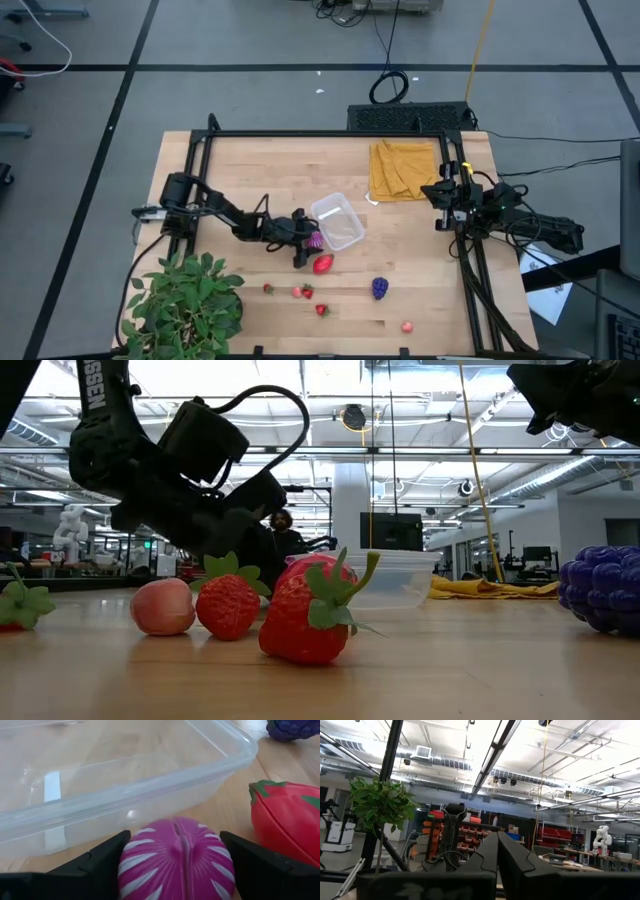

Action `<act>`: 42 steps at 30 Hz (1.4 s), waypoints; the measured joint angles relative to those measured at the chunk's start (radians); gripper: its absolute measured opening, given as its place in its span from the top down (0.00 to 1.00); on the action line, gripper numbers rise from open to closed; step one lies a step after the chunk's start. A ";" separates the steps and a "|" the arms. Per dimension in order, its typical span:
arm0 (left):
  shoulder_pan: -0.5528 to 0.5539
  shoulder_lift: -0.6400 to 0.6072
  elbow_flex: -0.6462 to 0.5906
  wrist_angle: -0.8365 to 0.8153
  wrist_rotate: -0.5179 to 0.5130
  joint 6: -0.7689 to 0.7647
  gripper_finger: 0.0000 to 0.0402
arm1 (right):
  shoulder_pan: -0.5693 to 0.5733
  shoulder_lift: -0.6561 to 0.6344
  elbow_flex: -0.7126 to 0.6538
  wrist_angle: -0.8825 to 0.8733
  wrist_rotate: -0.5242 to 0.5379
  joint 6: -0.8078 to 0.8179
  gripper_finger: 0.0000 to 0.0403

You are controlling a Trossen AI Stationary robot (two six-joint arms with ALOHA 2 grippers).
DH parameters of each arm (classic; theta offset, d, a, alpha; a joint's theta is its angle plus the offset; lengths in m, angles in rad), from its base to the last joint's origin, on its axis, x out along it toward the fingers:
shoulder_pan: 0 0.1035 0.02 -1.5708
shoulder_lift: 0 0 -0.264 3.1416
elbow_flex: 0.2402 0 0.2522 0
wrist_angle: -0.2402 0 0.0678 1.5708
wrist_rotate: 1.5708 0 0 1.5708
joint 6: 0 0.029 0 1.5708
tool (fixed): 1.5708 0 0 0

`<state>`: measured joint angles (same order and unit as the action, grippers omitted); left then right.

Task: Pick and placing Produce into tupperware
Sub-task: Put the violet onion into the transparent container

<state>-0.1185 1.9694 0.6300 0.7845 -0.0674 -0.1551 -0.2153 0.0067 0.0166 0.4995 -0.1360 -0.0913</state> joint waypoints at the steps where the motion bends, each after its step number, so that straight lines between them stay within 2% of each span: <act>1: 0.000 -0.004 0.000 -0.009 0.001 0.003 0.22 | 0.000 0.000 0.000 0.000 0.000 0.000 1.00; 7: -0.001 -0.024 0.000 -0.077 0.005 -0.014 0.22 | 0.000 0.000 0.000 -0.002 0.000 0.001 1.00; 17: -0.006 -0.024 0.000 -0.085 0.002 -0.031 0.22 | 0.000 0.000 0.000 -0.002 0.000 0.001 1.00; 23: -0.027 -0.025 -0.001 -0.097 -0.042 -0.033 0.22 | 0.000 0.000 0.000 -0.002 0.000 0.001 1.00; 30: -0.038 -0.106 -0.006 -0.240 -0.078 -0.034 0.22 | 0.000 0.000 0.000 -0.002 0.000 0.001 1.00; 42: -0.042 -0.121 -0.007 -0.224 -0.119 -0.042 0.22 | 0.000 0.000 0.000 -0.003 0.000 0.002 1.00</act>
<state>-0.1600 1.8481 0.6235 0.5610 -0.1859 -0.1968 -0.2153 0.0067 0.0166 0.4969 -0.1363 -0.0895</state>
